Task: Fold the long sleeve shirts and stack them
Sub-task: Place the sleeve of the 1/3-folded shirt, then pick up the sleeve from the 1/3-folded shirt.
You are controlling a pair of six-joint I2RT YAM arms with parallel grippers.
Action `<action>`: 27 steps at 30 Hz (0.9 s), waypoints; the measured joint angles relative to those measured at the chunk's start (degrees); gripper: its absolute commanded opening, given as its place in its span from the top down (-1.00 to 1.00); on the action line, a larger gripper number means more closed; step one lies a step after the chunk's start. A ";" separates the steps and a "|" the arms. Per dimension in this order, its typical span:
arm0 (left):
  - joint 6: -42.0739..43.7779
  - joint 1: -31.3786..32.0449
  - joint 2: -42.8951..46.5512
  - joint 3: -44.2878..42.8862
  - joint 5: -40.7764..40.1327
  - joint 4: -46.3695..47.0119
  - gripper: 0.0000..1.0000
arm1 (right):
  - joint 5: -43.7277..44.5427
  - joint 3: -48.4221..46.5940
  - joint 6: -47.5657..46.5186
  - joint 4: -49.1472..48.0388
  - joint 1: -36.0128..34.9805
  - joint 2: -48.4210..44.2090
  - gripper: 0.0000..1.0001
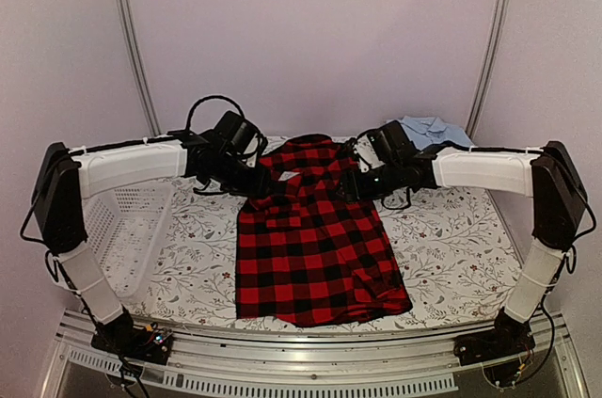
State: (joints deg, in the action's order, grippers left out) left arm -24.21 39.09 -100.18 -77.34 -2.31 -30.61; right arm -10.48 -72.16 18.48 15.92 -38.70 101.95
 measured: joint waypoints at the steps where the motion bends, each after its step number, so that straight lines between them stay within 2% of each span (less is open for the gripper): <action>1: -1.25 -0.68 1.29 1.57 0.81 0.72 0.08 | 0.70 -0.98 -0.68 0.04 -1.25 0.37 -0.32; 5: -6.47 -4.57 5.03 10.03 6.56 5.38 0.09 | 2.58 -5.46 -2.91 0.09 -5.81 3.45 -0.32; 10: -11.15 -7.98 3.61 15.87 10.91 10.67 0.03 | 3.76 -8.11 -4.26 0.61 -8.72 7.52 -0.32; 15: -13.33 -8.55 0.31 15.54 12.13 16.00 -0.07 | 4.74 -8.20 -4.61 1.51 -8.94 8.83 -0.32; 22: -15.13 -8.92 -7.67 10.67 12.22 18.32 -0.07 | 5.86 -8.22 -4.74 2.10 -8.94 8.83 -0.33; 25: -15.50 -9.03 -8.98 9.44 12.22 18.53 0.03 | 5.99 -8.22 -4.85 2.16 -8.94 8.83 -0.33; 27: -15.76 -9.03 -9.97 8.04 12.17 18.56 0.19 | 6.25 -8.22 -4.92 2.16 -9.07 8.83 -0.32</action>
State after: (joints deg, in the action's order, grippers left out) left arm -39.97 30.06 -110.15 -69.30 9.87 -12.05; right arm -4.23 -80.38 13.56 18.09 -47.77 110.78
